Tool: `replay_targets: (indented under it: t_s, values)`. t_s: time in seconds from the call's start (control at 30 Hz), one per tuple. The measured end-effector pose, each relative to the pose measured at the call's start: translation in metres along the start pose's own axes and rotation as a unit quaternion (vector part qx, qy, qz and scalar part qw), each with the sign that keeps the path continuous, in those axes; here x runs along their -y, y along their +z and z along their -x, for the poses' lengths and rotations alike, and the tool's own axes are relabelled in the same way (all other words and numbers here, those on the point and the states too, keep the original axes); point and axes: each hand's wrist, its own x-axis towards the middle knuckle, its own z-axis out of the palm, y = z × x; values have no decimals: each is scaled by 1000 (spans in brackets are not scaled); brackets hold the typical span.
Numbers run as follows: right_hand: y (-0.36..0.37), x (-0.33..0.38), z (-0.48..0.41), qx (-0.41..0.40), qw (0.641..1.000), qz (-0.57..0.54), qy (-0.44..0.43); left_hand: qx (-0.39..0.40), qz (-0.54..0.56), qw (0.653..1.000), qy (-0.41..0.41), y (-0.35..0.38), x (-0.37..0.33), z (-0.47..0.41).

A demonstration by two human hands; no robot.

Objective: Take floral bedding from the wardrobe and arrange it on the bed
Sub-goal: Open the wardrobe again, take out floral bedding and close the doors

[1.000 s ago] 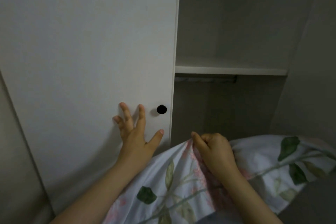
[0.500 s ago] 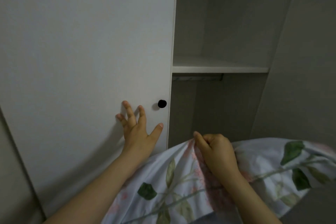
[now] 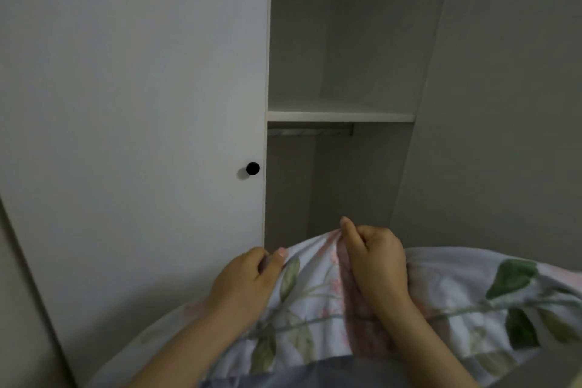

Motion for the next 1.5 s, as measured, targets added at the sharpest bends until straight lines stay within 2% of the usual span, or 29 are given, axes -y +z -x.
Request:
replay_targets:
  t_s: [0.1,0.23,0.47,0.6,0.7,0.8,0.93,1.03,1.27,1.5]
  values:
    - [-25,-1,8,-29,999,-19,14,-18,10,999,34,12,-17,8]
    - [-57,-10,17,-59,997,-28,28,-50,90,994,44,21,-44,9]
    - [-118,-35,28,-20,997,27,74,-65,186,978,71,35,-93,11]
    - [-169,-55,25,-102,989,62,83,-44,180,976,110,56,-123,18]
    - [-201,-79,21,-208,970,59,115,-21,173,974,147,71,-137,24]
    - [-221,-103,19,-262,950,62,157,2,162,971,178,83,-143,29]
    - [-234,-117,11,-221,951,49,209,4,152,972,182,92,-145,31]
    - [-233,-126,0,-184,960,6,210,4,151,971,185,91,-147,30]
    - [-230,-136,5,-206,960,-8,189,18,165,969,185,87,-149,38]
    - [-208,-114,28,-225,965,-18,132,46,169,971,166,95,-136,50]
